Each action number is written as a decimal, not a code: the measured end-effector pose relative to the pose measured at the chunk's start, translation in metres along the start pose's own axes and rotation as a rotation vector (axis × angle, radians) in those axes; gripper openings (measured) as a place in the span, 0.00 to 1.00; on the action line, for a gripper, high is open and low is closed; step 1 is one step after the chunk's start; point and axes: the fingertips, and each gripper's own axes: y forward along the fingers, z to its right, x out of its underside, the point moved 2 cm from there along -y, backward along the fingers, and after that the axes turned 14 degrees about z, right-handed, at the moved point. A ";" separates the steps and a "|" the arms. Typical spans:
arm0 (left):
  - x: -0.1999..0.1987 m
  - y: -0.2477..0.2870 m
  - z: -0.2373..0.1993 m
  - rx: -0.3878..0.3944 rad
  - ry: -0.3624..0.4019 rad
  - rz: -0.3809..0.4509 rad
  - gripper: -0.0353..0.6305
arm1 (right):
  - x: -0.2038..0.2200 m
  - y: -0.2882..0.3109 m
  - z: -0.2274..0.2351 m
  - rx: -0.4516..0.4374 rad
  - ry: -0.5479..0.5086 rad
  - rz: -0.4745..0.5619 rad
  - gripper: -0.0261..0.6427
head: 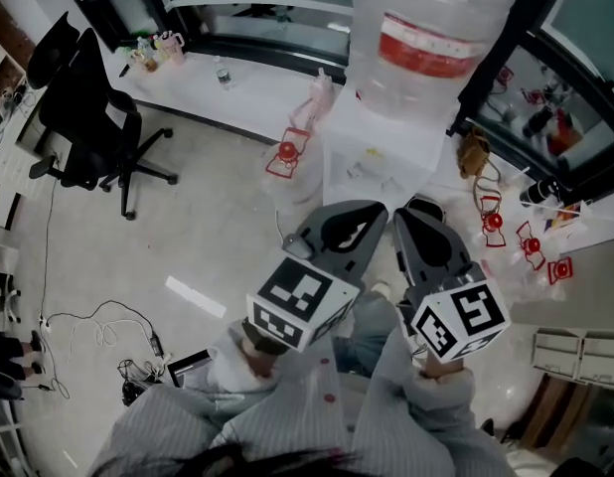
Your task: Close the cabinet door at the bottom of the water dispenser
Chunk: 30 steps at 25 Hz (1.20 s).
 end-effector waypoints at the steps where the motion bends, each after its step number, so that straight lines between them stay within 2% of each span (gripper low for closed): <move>1: 0.000 -0.001 -0.001 -0.003 0.003 0.000 0.07 | -0.002 0.000 -0.001 -0.002 -0.004 0.002 0.06; 24: 0.012 -0.004 -0.011 -0.011 -0.011 -0.022 0.07 | 0.003 0.004 -0.008 0.003 -0.010 -0.021 0.06; 30: 0.007 0.002 -0.022 0.010 0.026 -0.027 0.07 | 0.004 0.007 -0.012 -0.012 -0.010 -0.029 0.06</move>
